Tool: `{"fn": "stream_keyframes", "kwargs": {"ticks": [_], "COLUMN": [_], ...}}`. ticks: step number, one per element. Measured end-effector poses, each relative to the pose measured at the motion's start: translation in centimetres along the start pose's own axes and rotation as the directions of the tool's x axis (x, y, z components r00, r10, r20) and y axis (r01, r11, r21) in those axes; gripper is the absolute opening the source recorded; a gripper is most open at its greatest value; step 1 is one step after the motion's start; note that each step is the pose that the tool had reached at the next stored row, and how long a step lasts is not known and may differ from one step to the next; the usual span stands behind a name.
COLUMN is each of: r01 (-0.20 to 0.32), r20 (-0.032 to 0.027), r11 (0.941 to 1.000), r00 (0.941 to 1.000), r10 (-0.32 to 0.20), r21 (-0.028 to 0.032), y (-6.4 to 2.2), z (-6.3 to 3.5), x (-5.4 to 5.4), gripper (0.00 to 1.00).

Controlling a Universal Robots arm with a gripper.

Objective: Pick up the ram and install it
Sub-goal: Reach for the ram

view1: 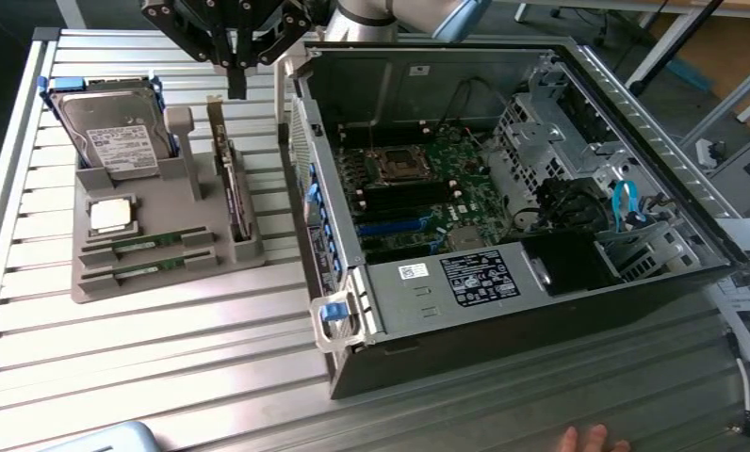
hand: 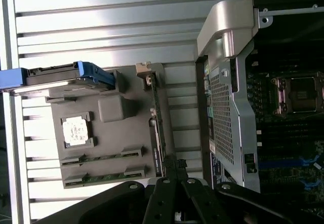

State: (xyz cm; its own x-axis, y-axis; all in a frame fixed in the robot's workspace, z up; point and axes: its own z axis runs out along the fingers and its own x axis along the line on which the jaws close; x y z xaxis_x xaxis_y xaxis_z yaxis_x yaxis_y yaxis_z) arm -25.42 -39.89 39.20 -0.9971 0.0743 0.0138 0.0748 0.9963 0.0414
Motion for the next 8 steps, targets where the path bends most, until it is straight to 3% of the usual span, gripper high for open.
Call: {"fn": "stream_keyframes", "kwargs": {"ticks": [8], "r01": [0.012], "r20": [-0.0005], "r11": [0.9999], "r00": [0.9999], "r10": [-0.012], "r21": [0.0002], "y": [0.00], "z": [0.00], "x": [0.01], "gripper": [0.11]}}
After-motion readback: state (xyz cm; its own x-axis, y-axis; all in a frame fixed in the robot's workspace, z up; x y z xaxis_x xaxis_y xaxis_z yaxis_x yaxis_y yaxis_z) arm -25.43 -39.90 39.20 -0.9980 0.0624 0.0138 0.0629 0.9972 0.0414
